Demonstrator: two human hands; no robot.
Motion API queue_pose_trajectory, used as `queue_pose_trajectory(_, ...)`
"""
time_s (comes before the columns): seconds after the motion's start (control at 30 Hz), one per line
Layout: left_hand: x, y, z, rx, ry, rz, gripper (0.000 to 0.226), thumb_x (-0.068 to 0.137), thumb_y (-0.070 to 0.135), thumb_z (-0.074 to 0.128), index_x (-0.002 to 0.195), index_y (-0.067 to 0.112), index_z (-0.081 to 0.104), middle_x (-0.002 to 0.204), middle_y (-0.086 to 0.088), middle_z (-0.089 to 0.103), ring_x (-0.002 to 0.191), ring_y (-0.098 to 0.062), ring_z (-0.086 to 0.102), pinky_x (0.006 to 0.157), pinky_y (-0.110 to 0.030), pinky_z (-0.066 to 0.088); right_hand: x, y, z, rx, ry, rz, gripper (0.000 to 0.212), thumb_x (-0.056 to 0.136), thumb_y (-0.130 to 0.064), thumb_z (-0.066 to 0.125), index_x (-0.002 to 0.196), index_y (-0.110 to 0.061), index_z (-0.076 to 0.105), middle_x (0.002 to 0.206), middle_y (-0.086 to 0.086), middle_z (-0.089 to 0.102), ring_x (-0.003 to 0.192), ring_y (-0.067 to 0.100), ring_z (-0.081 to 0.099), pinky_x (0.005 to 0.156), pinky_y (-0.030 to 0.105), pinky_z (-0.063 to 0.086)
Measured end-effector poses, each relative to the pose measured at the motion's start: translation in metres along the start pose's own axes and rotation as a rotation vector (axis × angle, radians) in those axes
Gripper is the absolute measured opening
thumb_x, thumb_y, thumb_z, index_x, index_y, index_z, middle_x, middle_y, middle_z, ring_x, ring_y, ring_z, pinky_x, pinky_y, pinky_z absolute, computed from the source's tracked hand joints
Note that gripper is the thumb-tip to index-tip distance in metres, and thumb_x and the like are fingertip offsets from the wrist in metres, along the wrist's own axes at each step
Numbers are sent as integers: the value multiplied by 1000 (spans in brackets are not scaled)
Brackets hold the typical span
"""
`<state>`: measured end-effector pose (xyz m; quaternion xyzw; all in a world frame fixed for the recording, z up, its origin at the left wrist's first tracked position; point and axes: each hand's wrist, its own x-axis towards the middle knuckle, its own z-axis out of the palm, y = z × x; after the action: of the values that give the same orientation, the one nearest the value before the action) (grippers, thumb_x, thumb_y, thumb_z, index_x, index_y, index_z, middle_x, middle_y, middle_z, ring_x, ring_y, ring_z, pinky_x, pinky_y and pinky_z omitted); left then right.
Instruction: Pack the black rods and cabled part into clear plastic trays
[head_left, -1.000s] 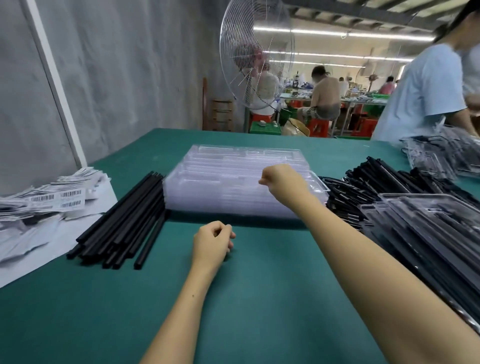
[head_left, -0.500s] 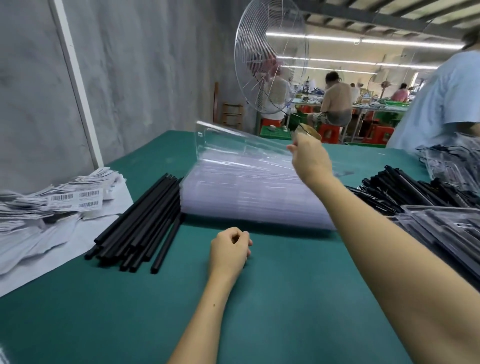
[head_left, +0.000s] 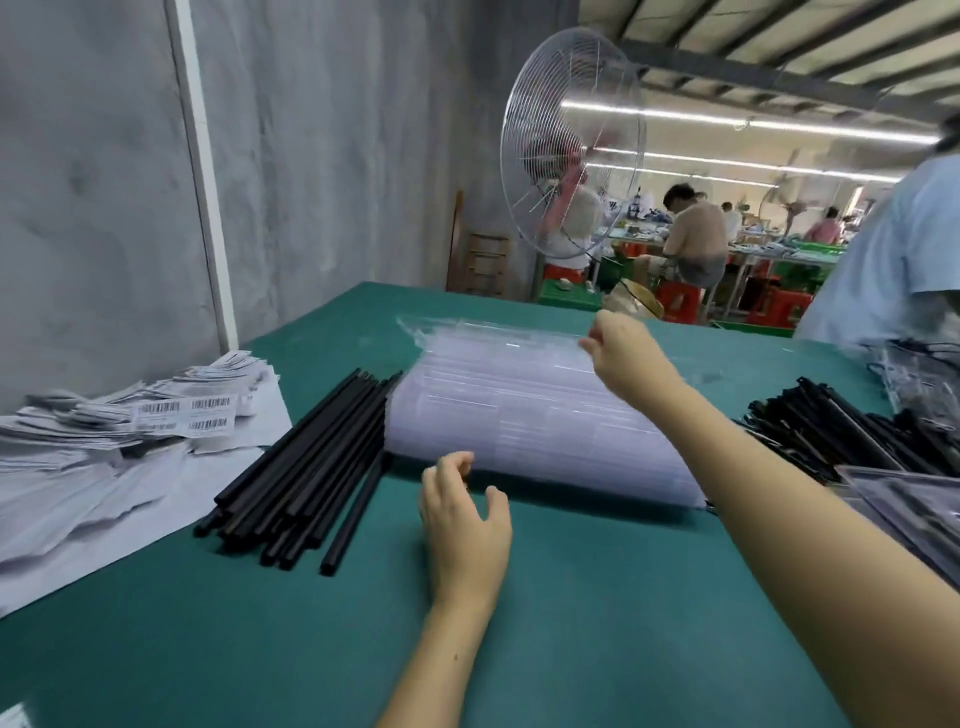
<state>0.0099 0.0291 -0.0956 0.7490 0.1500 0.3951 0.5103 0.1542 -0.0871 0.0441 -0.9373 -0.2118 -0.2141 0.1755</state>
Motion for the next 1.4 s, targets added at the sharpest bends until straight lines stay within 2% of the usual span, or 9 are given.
queue_pose_trajectory(0.13, 29, 14, -2, 409, -87, 392, 55, 80, 8, 66, 132, 9, 49, 140, -15, 43, 130, -34, 38, 109, -44, 30, -17, 7, 18, 15, 66, 12, 21, 99, -21, 45, 93, -2, 51, 91, 15, 57, 80, 30, 52, 71, 40, 42)
queue_pose_trajectory(0.27, 67, 10, 6, 889, -431, 479, 64, 97, 39, 39, 152, 26, 7, 160, 3, 5, 147, -20, -3, 115, -50, -8, -15, 5, 15, -11, 130, -13, 19, 99, -19, 43, 92, -3, 49, 89, 14, 55, 79, 30, 51, 69, 42, 42)
queue_pose_trajectory(0.6, 67, -18, 18, 994, -496, 449, 73, 95, 41, 39, 151, 31, -8, 157, 7, 7, 146, -15, -2, 113, -52, -14, -2, 3, -63, 119, 726, 7, 19, 95, -6, 46, 99, 3, 62, 100, 18, 61, 93, 30, 54, 89, 43, 42)
queue_pose_trajectory(0.7, 71, -20, 15, 995, -568, 436, 75, 96, 45, 35, 149, 32, -17, 160, 10, -4, 147, -14, -9, 111, -49, -19, -29, -14, -74, 183, 834, -151, 14, 92, -2, 50, 92, 5, 62, 92, 20, 62, 84, 32, 57, 76, 47, 49)
queue_pose_trajectory(0.8, 78, -18, 8, 770, -628, 379, 68, 100, 36, 32, 149, 31, -14, 158, 14, -9, 146, -10, -14, 111, -38, -21, -63, -25, -82, 189, 606, -315, 7, 88, 0, 58, 85, 4, 63, 83, 15, 62, 76, 24, 57, 72, 37, 51)
queue_pose_trajectory(0.9, 80, -8, -8, 305, -407, 223, 50, 100, 11, 37, 149, 13, 27, 152, 7, 24, 143, -15, 19, 114, -22, 6, -91, -27, -86, 253, -14, -213, 8, 89, -14, 63, 86, -9, 68, 73, -5, 60, 69, 11, 54, 69, 26, 47)
queue_pose_trajectory(1.0, 71, -2, -37, 65, -288, 67, 26, 95, -3, 43, 109, 9, 61, 116, -5, 56, 106, -16, 47, 84, -10, 29, -116, -24, -80, 303, -439, -169, 7, 87, -20, 66, 81, -18, 68, 64, -11, 60, 57, 1, 54, 58, 14, 42)
queue_pose_trajectory(1.2, 55, -17, -87, -81, -409, -196, 21, 92, -9, 49, 95, 6, 64, 96, -15, 66, 58, -24, 57, 34, -19, 40, -162, -32, -85, 431, -575, -186, 11, 84, -25, 69, 73, -28, 66, 57, -10, 57, 52, -2, 50, 51, 17, 41)
queue_pose_trajectory(1.4, 38, -27, -140, -753, -437, -658, 29, 102, 18, 34, 104, 10, 63, 88, -14, 68, 61, -22, 66, 39, -22, 51, -204, -37, -110, 475, -728, -220, 5, 84, -20, 70, 79, -21, 68, 68, -5, 61, 61, 2, 58, 55, 18, 50)
